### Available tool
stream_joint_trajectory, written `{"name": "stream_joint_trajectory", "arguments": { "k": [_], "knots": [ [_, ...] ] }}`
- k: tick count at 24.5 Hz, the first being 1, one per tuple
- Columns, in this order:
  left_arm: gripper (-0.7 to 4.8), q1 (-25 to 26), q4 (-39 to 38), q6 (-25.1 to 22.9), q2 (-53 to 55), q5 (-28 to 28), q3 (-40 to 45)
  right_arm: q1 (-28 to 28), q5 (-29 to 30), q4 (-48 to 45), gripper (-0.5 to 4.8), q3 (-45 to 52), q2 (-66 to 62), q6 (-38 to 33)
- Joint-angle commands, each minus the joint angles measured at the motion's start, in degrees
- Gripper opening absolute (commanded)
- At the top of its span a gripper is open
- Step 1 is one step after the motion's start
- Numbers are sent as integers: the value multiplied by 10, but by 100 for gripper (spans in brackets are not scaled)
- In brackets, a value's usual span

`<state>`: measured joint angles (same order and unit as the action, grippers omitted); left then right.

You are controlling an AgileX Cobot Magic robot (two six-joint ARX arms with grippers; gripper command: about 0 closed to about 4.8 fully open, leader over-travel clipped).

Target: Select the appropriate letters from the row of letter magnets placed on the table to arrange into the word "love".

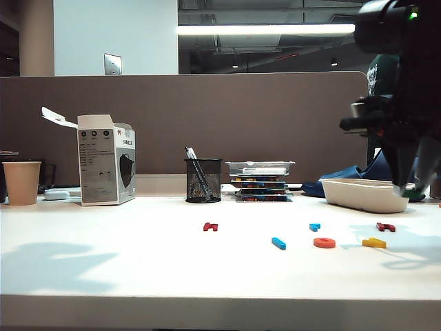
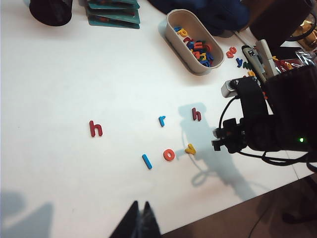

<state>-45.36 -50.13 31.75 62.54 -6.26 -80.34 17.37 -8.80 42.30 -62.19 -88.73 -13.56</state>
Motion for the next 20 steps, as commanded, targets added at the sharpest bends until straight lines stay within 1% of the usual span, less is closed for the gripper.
{"name": "stream_joint_trajectory", "arguments": {
  "k": [1,4,8,14,20],
  "knots": [
    [-5,-1,5,-2,-2,-2,-2,1,1,-38,104,36,5,1],
    [-5,-1,5,-2,-1,-2,-2,1,-2,-84,104,70,4,1],
    [-5,-1,5,-2,-2,-2,-2,0,-3,-120,104,96,0,1],
    [-5,-1,5,-2,-2,-2,-2,0,-10,-141,104,100,-30,1],
    [-5,-1,5,-2,-2,-2,-2,0,-52,-132,103,100,-35,1]
  ]
}}
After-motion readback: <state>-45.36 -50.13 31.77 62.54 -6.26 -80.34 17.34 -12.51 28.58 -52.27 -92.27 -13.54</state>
